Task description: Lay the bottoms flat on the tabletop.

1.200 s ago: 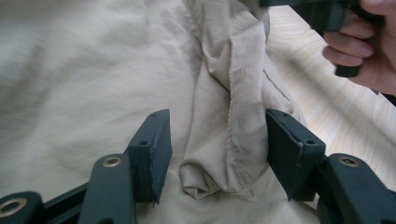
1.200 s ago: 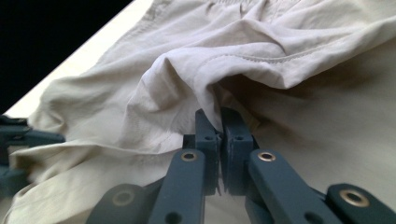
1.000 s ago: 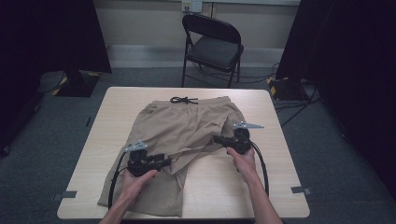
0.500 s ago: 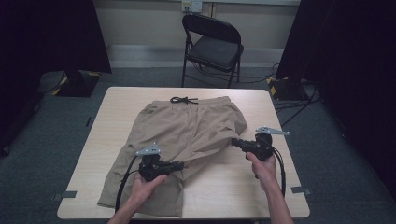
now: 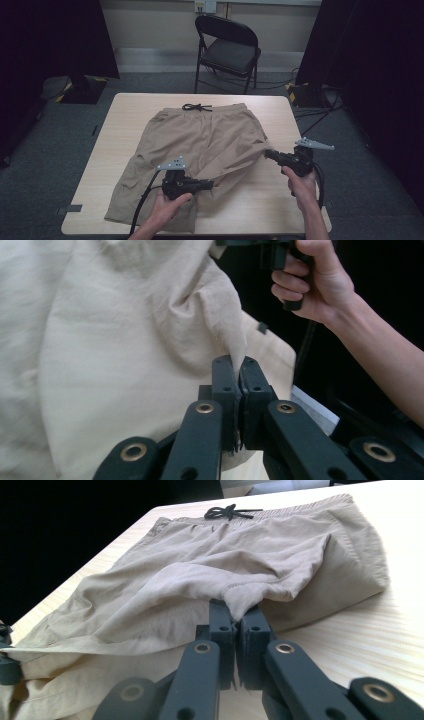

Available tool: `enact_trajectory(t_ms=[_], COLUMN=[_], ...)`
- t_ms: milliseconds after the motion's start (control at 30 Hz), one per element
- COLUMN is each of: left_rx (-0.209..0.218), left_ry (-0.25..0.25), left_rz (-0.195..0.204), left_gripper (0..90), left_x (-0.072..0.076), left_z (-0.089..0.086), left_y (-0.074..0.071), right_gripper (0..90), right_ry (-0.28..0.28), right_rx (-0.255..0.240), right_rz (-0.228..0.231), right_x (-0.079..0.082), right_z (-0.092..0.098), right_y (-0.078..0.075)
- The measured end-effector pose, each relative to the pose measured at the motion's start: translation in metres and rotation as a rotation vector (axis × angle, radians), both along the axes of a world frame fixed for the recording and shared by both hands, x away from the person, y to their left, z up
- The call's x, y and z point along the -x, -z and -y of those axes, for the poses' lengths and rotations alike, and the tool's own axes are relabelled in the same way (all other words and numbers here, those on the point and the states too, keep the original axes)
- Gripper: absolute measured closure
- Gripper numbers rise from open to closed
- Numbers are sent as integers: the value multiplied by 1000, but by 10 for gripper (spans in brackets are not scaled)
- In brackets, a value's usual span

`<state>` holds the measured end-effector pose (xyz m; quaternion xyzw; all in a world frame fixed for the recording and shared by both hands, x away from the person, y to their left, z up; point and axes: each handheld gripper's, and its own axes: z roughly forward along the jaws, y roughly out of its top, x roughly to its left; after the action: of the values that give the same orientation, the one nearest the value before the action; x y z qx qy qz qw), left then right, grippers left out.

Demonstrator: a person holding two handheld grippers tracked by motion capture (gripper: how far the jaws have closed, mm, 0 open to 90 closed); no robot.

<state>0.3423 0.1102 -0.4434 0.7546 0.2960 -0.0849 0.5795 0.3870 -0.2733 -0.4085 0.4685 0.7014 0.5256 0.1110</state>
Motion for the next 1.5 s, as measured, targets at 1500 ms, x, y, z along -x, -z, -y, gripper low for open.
enact_trajectory(t_ms=[1500], left_rx=[-103], left_ry=[263], left_rz=[2], left_gripper=[730], left_x=[50], left_z=[58], left_y=[9], right_gripper=[779], right_ry=[104], right_rx=[61], right_rz=[-39], right_x=[100], right_z=[69], right_y=[25])
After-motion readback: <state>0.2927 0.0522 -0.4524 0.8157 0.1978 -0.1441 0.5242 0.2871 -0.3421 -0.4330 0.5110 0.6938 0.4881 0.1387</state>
